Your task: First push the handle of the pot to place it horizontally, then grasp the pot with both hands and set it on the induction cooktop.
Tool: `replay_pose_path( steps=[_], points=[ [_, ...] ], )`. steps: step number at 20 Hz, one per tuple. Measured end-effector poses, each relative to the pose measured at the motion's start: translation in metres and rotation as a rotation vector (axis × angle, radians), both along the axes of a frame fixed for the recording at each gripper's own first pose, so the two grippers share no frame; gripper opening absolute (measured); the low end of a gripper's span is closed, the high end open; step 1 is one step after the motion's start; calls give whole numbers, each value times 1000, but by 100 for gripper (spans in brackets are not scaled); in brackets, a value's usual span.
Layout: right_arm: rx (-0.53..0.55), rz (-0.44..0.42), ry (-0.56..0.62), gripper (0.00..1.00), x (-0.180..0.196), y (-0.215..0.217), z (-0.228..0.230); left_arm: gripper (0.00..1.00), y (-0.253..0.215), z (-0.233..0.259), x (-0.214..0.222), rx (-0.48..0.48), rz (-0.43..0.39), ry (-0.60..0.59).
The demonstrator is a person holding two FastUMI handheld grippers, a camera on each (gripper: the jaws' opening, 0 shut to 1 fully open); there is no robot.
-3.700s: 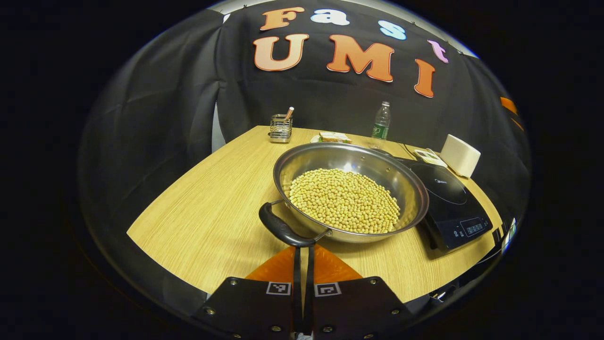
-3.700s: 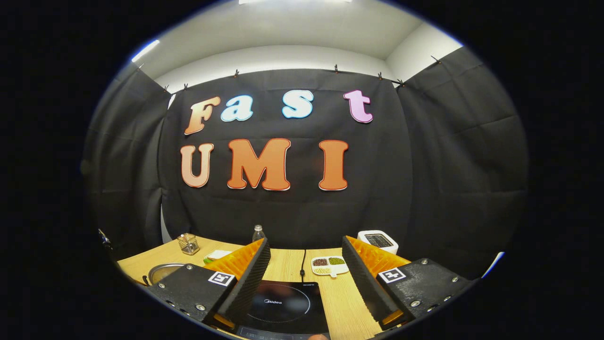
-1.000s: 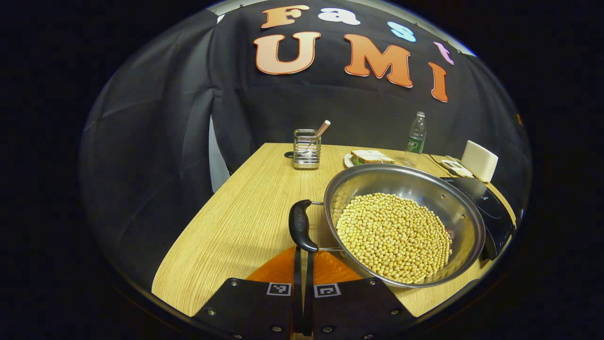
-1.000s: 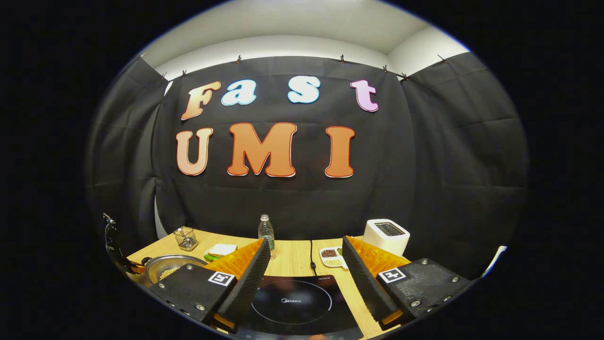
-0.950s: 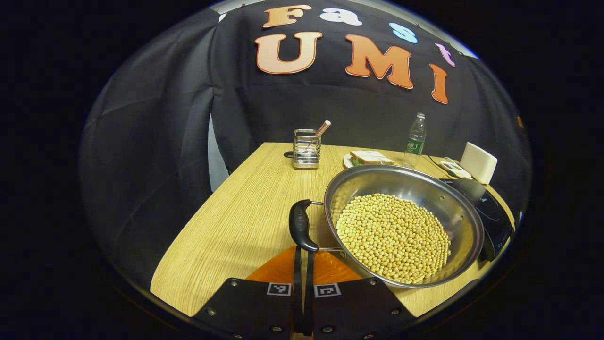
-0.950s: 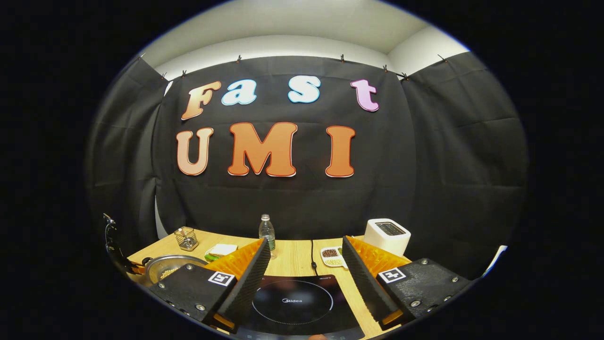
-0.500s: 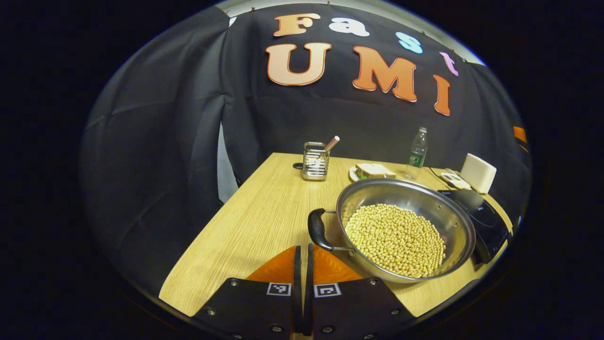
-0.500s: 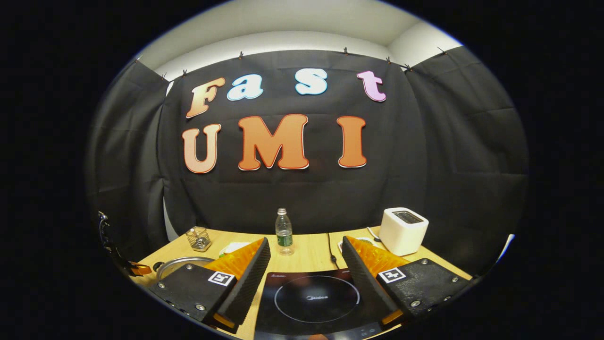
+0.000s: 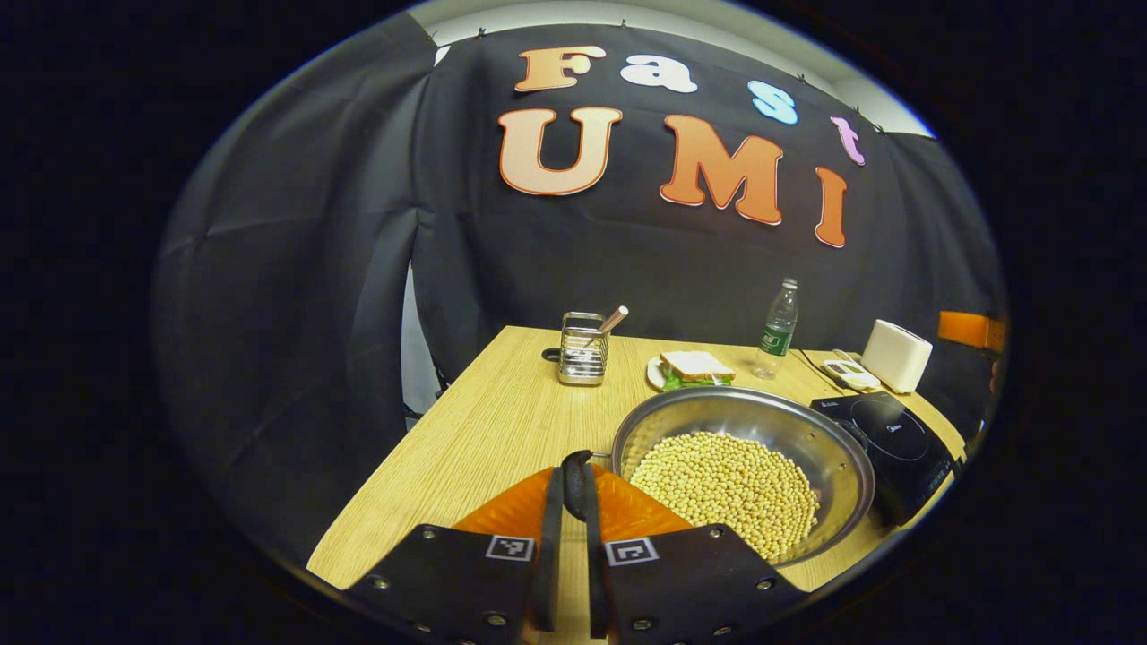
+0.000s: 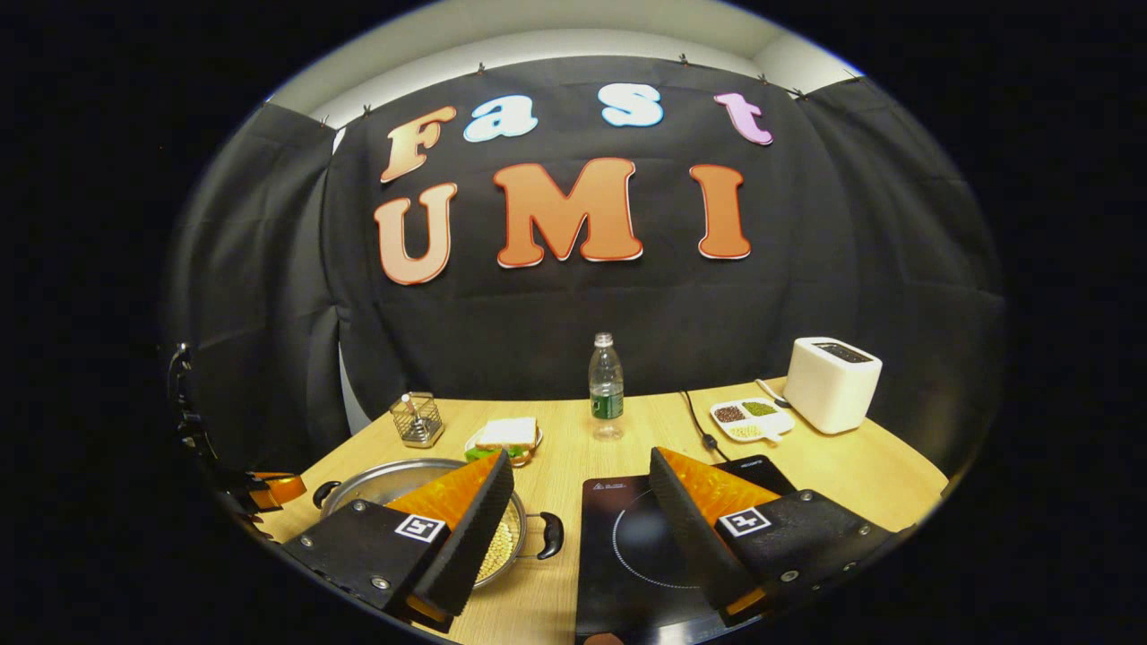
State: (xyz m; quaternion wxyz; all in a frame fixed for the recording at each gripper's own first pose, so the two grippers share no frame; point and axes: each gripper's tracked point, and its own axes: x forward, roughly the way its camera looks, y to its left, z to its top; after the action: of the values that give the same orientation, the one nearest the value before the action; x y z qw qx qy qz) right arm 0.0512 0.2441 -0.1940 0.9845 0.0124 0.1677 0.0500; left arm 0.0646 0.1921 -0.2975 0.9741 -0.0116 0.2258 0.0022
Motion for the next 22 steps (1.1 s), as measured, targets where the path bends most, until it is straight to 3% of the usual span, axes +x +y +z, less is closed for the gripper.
replay_pose_path(
  steps=[3, 4, 5, 8, 9, 10, 16, 22],
  points=[
    [-30, 16, 64, 96, 7, 20, -33, 43, -2, -3, 7, -30, -3, 9],
    [-32, 18, 86, 96, 6, 25, -43, 43, -3, -6, 9, -45, -10, 16],
    [-37, 16, 104, 96, 8, 29, -52, 53, -6, -8, 7, -59, -18, 26],
    [-73, 13, 151, 96, 15, 35, -77, 57, -9, -18, 12, -69, -42, 51],
    [-81, 17, 169, 96, 15, 38, -85, 75, -10, -20, 13, -64, -45, 59],
    [-90, 22, 187, 96, 15, 40, -93, 84, -8, -22, 16, -61, -44, 64],
    [-126, 29, 267, 95, 20, 45, -123, 87, -9, -40, 24, -60, -54, 112],
    [-118, 37, 338, 80, 20, 50, -143, 87, -11, -52, 30, -56, -69, 142]
  ],
)
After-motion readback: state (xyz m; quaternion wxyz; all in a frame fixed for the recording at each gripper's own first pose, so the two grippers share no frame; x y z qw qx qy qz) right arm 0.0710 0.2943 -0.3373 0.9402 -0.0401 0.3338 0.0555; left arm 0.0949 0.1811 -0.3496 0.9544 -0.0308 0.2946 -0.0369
